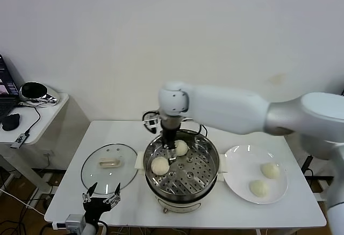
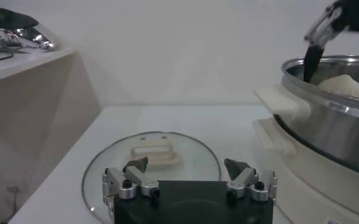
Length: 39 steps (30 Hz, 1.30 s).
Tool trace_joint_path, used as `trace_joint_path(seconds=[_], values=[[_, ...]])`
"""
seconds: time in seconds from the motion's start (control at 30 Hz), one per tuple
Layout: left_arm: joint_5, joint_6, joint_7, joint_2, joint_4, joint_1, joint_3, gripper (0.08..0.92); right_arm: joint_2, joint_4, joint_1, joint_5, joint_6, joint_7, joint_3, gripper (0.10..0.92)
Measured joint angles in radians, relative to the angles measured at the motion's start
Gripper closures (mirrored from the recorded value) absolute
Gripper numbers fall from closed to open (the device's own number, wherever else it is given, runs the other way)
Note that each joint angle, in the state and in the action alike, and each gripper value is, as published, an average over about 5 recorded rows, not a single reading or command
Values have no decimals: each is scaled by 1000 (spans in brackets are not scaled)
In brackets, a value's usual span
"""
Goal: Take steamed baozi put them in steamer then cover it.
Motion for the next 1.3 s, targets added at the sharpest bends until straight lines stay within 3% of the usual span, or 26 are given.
trace_joint_path(seconds=[0.3,0.6,1.3], values=[[5,3,5,7,-1,19,4,177,-302,159,31,-63,71,-61,48,203],[18,8,10,16,0,39,7,177,-557,222,-130,-233,187,-104,179,203],[52,29,21,19,33,49,4,177,-668,137,-656,-543,304,-120,549,203]])
